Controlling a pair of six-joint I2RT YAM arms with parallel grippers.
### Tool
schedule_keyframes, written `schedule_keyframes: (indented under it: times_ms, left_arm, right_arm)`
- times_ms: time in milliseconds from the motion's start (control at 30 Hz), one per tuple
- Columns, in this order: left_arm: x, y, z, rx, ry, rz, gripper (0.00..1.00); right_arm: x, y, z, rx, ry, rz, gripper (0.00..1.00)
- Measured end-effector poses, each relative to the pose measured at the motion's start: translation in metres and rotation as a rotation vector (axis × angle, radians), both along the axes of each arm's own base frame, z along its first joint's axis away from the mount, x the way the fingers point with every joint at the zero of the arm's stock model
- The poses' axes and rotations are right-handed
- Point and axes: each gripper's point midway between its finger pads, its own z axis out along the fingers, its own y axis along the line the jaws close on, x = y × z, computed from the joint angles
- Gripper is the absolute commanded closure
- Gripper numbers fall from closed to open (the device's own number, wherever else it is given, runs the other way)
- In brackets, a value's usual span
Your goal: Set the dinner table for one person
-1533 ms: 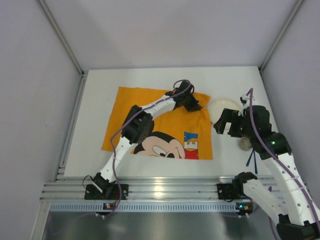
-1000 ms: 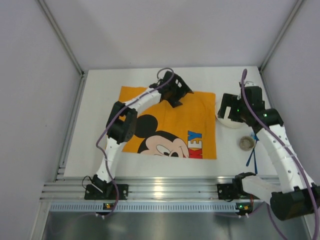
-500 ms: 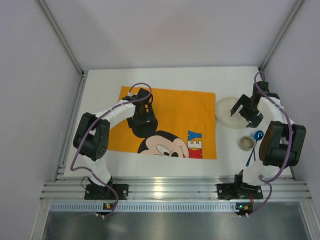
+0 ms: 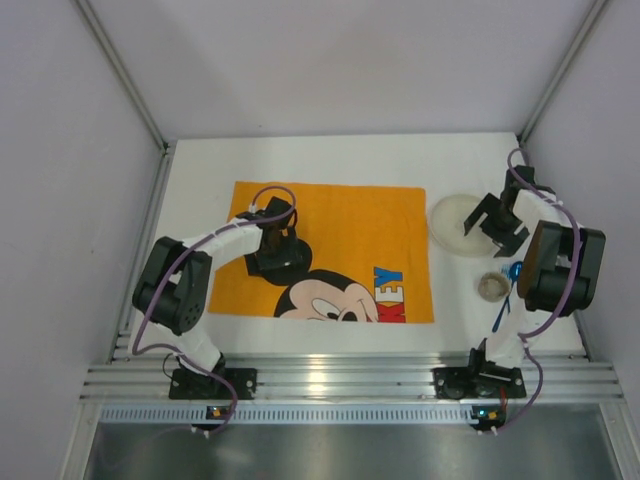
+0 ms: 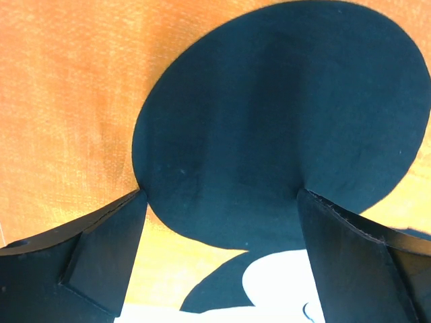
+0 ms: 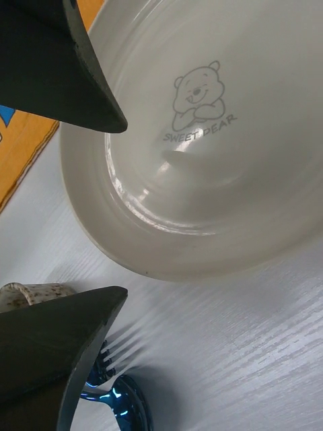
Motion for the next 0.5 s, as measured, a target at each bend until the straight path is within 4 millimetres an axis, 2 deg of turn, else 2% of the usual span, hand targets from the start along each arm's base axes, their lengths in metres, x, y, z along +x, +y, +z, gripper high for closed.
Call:
schedule_keyframes:
  times_ms: [100, 267, 400, 467, 500]
  left_arm:
    - [-0.019, 0.002, 0.000, -0.020, 0.019, -0.003, 0.01]
    - [-0.042, 0.002, 0.000, -0.027, 0.070, -0.018, 0.02]
    - [-0.045, 0.000, 0.004, -0.031, 0.092, -0.024, 0.02]
    - [-0.041, -0.001, 0.011, -0.034, 0.084, -0.026, 0.02]
    - [-0.037, -0.003, 0.016, -0.037, 0.074, -0.028, 0.02]
  right_arm:
    - [0.005, -0.003, -0.002, -0.010, -0.014, -0.012, 0.11]
    - [0.012, -0.004, -0.010, -0.009, -0.024, -0.029, 0.36]
    - [0.014, -0.005, -0.016, -0.011, -0.031, -0.038, 0.68]
    - [0.013, -0.005, -0.018, -0.011, -0.028, -0.043, 0.78]
    - [0.013, -0.004, -0.019, -0.006, -0.030, -0.048, 0.87]
